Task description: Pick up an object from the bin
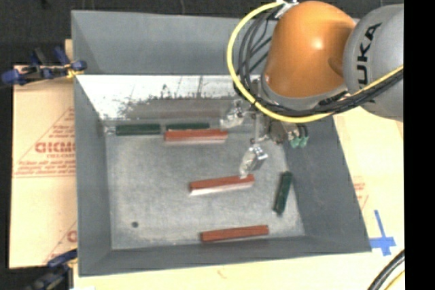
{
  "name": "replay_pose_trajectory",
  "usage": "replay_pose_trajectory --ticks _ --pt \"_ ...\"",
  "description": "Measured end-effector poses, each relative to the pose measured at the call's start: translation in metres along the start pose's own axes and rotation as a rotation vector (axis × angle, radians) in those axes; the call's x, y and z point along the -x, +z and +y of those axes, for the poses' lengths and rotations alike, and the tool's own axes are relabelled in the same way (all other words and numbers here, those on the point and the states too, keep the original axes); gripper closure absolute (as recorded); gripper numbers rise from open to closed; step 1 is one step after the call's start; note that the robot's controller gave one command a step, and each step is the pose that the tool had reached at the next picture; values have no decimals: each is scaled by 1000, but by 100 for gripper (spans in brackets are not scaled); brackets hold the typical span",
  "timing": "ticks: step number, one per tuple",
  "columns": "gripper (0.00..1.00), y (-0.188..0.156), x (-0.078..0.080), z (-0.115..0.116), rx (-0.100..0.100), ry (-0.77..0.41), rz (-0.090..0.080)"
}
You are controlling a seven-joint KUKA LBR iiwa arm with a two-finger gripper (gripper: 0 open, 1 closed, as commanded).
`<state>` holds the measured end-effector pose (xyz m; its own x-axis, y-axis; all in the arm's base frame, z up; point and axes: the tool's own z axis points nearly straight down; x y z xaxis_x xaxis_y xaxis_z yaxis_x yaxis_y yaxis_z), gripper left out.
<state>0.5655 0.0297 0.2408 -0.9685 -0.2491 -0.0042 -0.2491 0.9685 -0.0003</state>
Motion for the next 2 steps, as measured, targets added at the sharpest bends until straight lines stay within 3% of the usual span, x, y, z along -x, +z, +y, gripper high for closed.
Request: replay_pose_trajectory --ticks 1,2 --pt "0 0 0 0 0 0 0" --pt "0 47 -30 6 -1 6 -6"
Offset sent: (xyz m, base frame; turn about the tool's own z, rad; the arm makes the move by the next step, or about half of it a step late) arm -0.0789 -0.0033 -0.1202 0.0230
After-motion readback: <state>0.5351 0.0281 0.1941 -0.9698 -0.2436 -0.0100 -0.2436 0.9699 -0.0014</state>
